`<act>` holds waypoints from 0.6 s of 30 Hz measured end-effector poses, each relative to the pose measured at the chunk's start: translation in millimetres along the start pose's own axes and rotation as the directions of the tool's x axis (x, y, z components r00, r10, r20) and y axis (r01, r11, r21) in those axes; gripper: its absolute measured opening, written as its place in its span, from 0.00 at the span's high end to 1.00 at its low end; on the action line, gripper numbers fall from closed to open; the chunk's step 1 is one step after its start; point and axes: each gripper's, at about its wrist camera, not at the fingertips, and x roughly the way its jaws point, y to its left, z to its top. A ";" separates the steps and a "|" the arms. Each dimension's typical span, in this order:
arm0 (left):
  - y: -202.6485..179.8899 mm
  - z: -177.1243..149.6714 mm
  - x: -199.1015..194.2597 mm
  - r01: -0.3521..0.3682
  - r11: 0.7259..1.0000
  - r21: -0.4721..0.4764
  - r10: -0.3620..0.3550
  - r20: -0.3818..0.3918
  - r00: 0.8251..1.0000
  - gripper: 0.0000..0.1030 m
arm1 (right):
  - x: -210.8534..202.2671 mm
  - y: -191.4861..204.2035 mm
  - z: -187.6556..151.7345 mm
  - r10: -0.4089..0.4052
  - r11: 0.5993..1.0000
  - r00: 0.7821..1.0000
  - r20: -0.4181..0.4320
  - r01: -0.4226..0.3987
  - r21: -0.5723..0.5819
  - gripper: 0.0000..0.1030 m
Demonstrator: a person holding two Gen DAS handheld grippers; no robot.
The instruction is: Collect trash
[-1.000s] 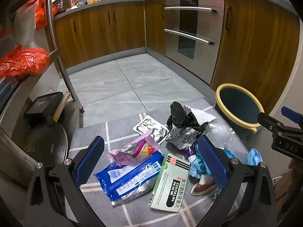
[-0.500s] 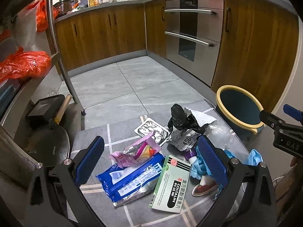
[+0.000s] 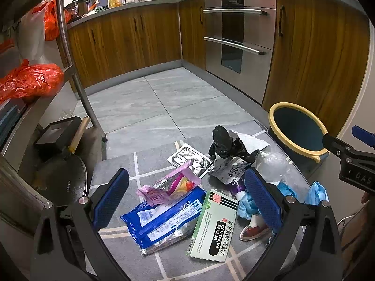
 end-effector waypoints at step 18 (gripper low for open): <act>-1.2 34.0 22.7 0.067 0.998 -0.017 -0.067 0.000 0.998 0.05 | 16.8 -35.0 64.4 0.212 0.976 0.977 -0.001 -0.211 0.047 0.05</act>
